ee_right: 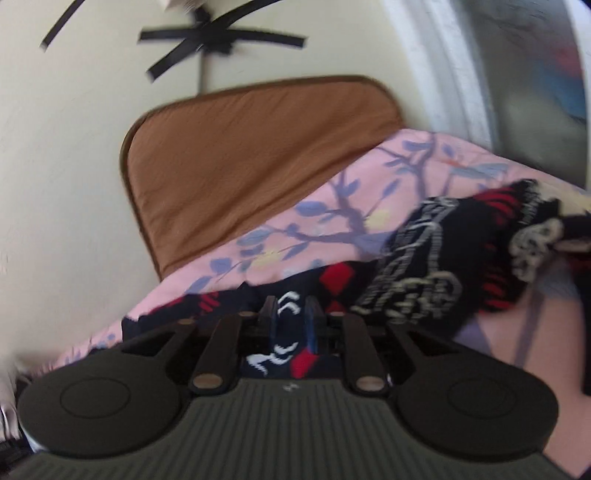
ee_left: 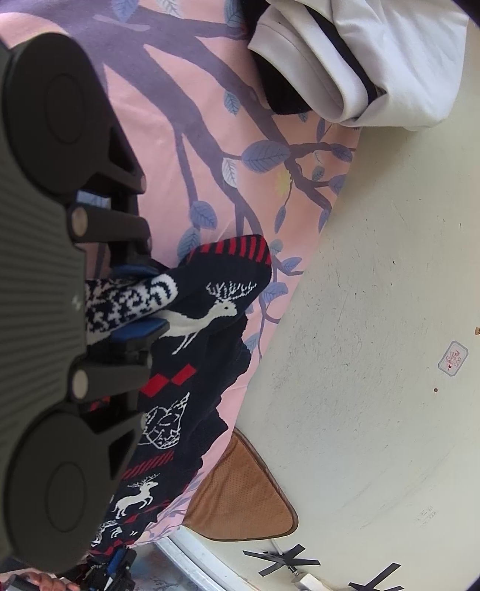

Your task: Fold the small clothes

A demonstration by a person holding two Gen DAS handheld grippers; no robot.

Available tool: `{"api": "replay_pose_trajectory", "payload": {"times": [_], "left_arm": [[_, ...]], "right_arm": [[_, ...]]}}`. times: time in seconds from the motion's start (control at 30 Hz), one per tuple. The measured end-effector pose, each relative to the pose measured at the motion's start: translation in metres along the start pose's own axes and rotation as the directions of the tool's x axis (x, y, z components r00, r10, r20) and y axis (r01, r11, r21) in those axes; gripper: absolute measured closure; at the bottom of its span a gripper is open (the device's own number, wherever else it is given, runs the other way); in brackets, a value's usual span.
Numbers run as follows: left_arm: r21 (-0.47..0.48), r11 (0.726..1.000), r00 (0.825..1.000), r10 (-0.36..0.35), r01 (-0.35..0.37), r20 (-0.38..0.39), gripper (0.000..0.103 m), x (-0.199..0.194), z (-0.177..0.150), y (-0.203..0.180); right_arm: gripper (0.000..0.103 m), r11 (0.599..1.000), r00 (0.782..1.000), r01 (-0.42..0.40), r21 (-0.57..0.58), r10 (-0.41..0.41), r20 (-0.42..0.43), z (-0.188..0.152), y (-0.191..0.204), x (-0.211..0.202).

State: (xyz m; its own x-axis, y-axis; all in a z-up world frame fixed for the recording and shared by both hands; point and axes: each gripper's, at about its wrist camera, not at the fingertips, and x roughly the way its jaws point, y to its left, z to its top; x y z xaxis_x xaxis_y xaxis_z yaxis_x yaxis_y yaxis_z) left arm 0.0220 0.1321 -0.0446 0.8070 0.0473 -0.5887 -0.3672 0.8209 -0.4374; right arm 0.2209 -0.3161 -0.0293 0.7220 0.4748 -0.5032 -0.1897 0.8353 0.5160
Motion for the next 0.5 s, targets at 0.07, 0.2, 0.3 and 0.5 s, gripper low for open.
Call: {"api": "replay_pose_trajectory", "payload": {"times": [0.07, 0.2, 0.3, 0.5], "left_arm": [[0.001, 1.0, 1.0, -0.001, 0.001, 0.0, 0.078, 0.0, 0.0, 0.0], [0.008, 1.0, 1.0, 0.0, 0.0, 0.0, 0.077, 0.0, 0.0, -0.001], [0.011, 1.0, 1.0, -0.002, 0.002, -0.001, 0.076, 0.0, 0.0, -0.001], [0.007, 1.0, 1.0, -0.008, 0.008, -0.003, 0.076, 0.001, 0.0, 0.0]], "right_arm": [[0.075, 0.999, 1.0, -0.02, -0.025, 0.021, 0.017, 0.002, 0.012, -0.007], [0.066, 0.979, 0.987, -0.159, -0.129, 0.157, -0.025, -0.003, 0.062, -0.009], [0.059, 0.937, 0.964, -0.257, -0.237, 0.231, -0.132, -0.021, 0.102, 0.002], [0.058, 0.906, 0.916, -0.299, -0.298, 0.186, -0.356, -0.057, 0.133, 0.05]]}}
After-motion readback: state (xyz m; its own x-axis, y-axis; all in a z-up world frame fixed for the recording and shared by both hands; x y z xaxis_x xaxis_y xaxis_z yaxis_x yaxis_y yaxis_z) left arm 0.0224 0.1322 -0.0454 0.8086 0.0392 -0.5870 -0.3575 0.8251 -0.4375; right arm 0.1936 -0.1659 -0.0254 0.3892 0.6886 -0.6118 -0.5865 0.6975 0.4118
